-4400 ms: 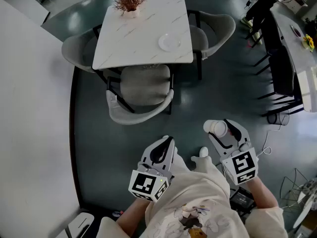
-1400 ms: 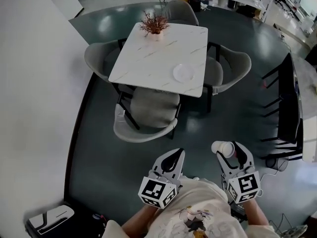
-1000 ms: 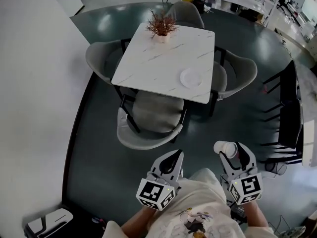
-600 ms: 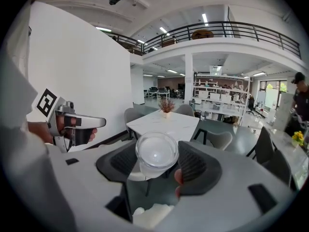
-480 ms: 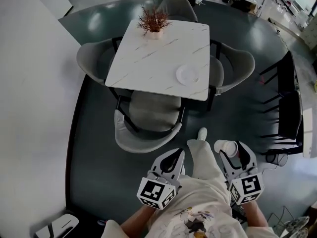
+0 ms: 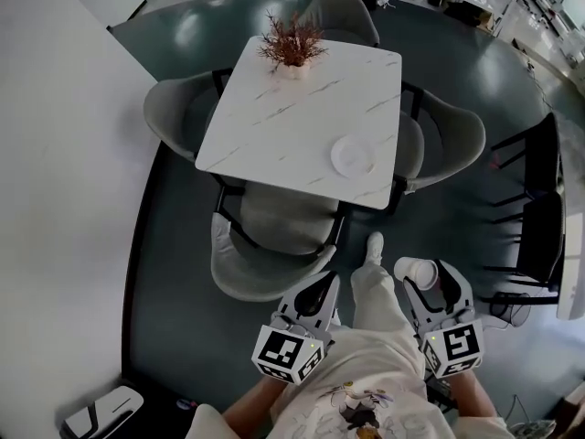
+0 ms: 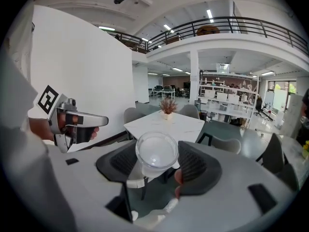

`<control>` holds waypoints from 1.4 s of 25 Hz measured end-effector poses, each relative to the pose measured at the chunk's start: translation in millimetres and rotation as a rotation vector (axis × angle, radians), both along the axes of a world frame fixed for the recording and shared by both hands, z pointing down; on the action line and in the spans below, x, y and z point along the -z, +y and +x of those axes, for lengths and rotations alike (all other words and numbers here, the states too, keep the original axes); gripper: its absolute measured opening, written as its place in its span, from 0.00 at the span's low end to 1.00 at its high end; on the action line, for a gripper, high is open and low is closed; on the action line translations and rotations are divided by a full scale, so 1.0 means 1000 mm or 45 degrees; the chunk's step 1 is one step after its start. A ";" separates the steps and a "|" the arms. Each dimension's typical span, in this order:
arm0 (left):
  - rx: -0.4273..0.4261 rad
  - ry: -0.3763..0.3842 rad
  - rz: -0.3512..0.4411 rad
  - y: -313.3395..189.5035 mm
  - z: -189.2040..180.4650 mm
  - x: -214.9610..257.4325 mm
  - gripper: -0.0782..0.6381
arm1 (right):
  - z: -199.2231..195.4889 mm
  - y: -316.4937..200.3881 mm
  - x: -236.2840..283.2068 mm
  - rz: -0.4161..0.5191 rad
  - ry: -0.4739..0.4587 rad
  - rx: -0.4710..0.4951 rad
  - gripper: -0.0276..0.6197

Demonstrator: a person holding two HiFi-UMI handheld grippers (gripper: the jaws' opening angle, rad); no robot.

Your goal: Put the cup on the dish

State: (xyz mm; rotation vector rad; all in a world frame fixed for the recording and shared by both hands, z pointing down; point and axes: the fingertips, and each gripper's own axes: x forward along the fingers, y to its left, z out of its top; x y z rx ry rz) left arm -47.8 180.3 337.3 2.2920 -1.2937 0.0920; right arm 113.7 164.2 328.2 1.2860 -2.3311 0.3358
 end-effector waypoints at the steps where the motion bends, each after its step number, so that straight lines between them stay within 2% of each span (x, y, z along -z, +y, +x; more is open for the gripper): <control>1: 0.000 -0.006 -0.007 -0.009 0.003 -0.002 0.12 | 0.000 -0.010 0.001 0.012 0.006 0.022 0.44; 5: -0.007 -0.046 -0.024 -0.044 0.019 -0.002 0.12 | 0.007 -0.048 0.005 0.050 0.034 0.090 0.44; 16: 0.101 -0.121 -0.027 -0.124 0.051 0.015 0.12 | 0.030 -0.129 0.005 -0.010 0.009 0.290 0.44; 19: 0.106 -0.140 -0.040 -0.149 0.064 0.013 0.12 | 0.041 -0.148 0.003 -0.010 0.035 0.342 0.44; 23: 0.120 -0.150 -0.042 -0.182 0.090 0.008 0.12 | 0.057 -0.173 -0.009 -0.018 0.080 0.434 0.44; 28: 0.152 -0.138 -0.038 -0.222 0.117 0.009 0.12 | 0.070 -0.207 -0.016 -0.033 0.074 0.508 0.44; 35: 0.205 -0.162 -0.074 -0.245 0.122 0.009 0.12 | 0.072 -0.238 -0.013 -0.004 0.091 0.588 0.44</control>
